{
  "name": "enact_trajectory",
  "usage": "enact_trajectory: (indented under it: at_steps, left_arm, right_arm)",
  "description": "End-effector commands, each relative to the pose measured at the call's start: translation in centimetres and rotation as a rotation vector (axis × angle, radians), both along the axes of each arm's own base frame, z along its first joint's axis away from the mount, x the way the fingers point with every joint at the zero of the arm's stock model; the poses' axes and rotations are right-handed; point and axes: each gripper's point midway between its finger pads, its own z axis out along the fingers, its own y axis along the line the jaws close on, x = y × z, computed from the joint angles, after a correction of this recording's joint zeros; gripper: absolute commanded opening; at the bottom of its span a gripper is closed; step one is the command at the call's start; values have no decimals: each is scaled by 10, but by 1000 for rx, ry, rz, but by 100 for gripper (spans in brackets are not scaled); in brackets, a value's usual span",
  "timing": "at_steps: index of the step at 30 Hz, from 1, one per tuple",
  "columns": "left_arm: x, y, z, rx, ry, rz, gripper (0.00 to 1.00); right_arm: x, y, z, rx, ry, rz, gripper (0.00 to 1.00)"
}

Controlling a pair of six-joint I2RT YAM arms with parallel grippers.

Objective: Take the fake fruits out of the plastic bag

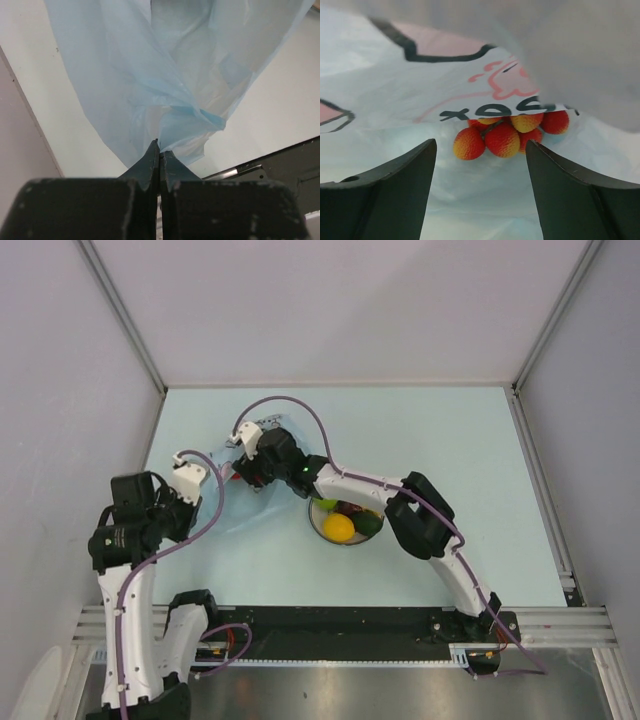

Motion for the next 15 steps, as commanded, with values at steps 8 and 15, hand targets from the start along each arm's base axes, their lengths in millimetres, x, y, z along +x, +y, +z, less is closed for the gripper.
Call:
enact_trajectory:
  at_steps: [8,15]
  left_arm:
    - [25,-17,63,-175,-129,86,0]
    - [22,-32,68,-258,-71,55,0]
  right_arm:
    - [75,3,21,265,169,-147,73]
    - [101,5,7,331,224,-161,68]
